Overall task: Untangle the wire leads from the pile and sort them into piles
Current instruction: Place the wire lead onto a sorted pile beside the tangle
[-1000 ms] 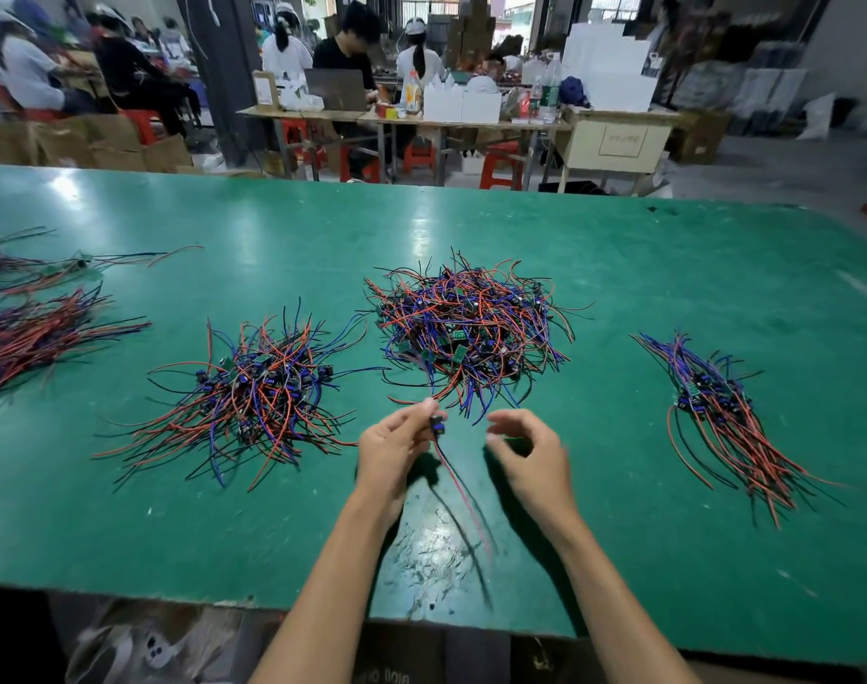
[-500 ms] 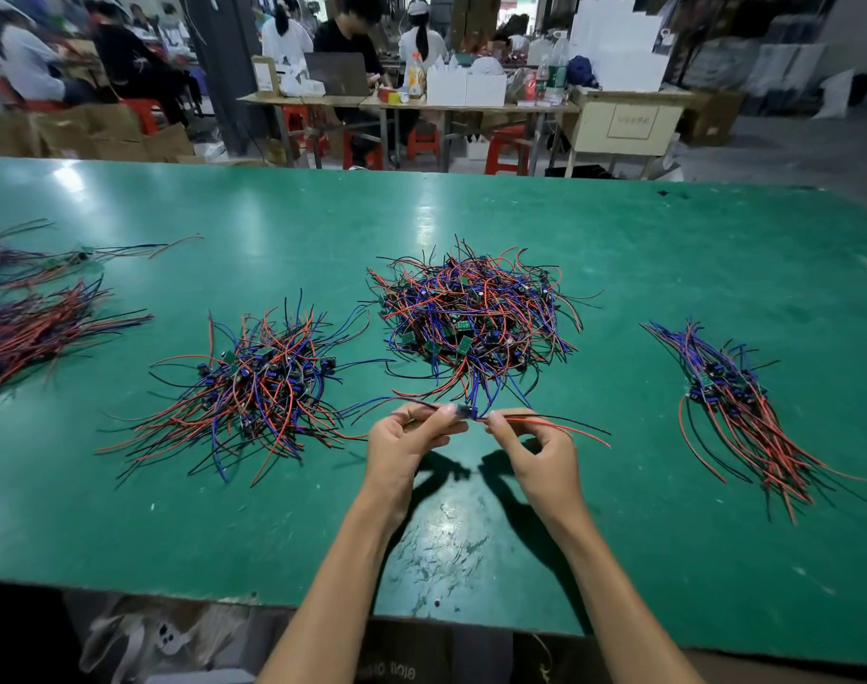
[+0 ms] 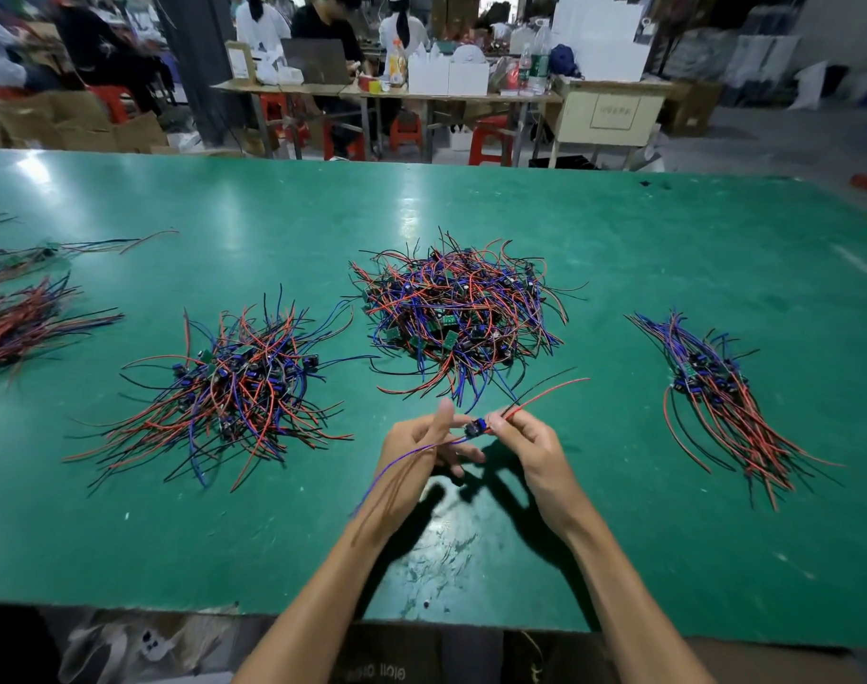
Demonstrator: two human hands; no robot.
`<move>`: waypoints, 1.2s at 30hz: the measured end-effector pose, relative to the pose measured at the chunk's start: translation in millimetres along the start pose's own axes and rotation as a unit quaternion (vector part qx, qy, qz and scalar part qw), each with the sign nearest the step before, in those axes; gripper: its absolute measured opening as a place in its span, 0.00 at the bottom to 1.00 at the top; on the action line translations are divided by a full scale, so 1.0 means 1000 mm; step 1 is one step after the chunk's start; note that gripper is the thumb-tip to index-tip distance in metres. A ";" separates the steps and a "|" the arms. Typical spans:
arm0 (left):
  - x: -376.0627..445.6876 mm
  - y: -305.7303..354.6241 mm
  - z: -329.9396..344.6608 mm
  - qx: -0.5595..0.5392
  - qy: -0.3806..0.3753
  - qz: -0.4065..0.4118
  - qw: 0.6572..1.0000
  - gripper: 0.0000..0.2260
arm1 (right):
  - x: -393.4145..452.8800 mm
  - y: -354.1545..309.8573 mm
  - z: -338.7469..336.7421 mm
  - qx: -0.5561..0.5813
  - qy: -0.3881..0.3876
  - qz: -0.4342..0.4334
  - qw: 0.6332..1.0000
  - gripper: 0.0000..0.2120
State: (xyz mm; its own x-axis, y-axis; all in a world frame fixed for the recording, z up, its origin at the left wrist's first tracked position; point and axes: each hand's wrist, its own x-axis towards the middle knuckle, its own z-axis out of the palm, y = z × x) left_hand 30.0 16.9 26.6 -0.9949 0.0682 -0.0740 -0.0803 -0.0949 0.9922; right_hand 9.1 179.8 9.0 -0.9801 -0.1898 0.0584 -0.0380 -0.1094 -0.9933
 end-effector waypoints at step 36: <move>0.007 0.018 0.001 0.058 -0.078 -0.065 0.993 0.10 | -0.001 0.001 0.015 -0.295 0.083 -0.098 0.947 0.08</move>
State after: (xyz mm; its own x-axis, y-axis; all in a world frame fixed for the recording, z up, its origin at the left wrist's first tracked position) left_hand 21.8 16.5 43.9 -0.9544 0.2264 -0.1946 -0.1909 0.0384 0.9809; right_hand 13.4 165.1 9.1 -0.9585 -0.0616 0.2784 -0.2760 0.4464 -0.8512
